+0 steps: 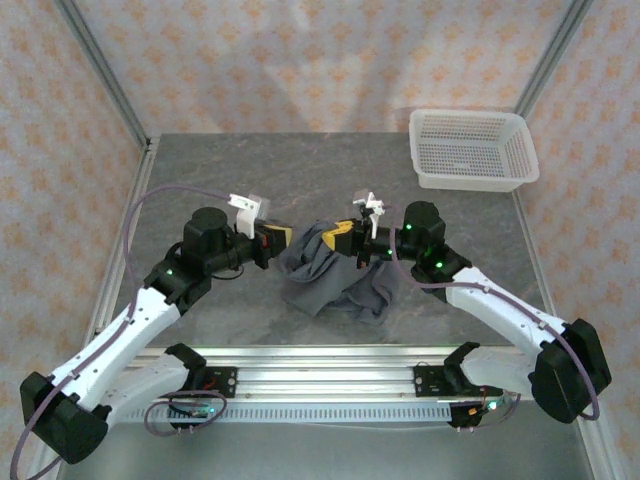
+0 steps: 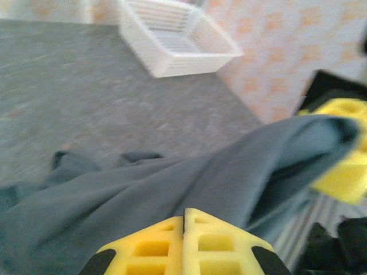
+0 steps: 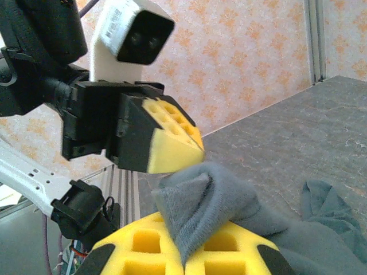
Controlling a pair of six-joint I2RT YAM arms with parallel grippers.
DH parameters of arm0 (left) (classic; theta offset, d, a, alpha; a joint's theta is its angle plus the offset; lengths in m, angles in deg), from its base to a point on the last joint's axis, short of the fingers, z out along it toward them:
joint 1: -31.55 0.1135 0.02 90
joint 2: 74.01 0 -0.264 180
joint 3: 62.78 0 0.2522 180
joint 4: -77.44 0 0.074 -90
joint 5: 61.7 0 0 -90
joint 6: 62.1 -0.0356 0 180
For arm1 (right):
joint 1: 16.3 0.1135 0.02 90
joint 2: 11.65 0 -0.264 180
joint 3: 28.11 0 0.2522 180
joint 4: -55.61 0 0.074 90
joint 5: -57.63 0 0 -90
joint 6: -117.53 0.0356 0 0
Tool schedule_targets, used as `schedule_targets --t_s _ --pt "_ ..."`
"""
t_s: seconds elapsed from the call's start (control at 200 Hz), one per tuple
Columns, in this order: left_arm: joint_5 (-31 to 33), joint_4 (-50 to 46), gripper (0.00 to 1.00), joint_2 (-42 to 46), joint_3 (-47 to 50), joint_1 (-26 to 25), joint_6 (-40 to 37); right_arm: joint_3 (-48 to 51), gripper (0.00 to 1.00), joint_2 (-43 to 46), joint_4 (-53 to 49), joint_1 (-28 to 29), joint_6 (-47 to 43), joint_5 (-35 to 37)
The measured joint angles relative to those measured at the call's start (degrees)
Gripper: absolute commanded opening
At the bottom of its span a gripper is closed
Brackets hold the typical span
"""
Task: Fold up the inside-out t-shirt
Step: Turn the T-shirt inside out at the center of the table.
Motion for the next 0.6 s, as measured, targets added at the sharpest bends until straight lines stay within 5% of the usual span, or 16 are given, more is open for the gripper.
schedule_targets --t_s 0.115,0.2,0.27,0.355,0.435,0.6 --pt "-1.16 1.77 0.5 0.15 -0.35 -0.94 -0.2 0.0 0.0 -0.24 0.0 0.0 0.0 -0.02" --pt "-1.03 1.57 0.56 -1.92 -1.44 -0.94 -0.28 0.0 0.0 -0.42 0.0 0.0 0.02 -0.09" --pt "-0.28 1.53 0.4 -5.07 -2.36 -0.96 -0.76 -0.02 0.0 -0.42 0.02 0.0 0.0 -0.48" --pt "0.37 1.57 0.0 -9.05 -2.62 -0.94 0.02 -0.02 0.0 -0.42 0.0 0.0 -0.02 -0.85" --pt "-0.35 2.16 0.0 -11.52 -2.62 -0.94 0.72 -0.02 0.02 -0.35 -0.13 0.0 -0.44 -0.35" --pt "-3.58 8.57 0.0 -10.99 -2.14 -0.63 7.21 3.45 0.33 1.55 0.83 0.07 -5.11 10.29"
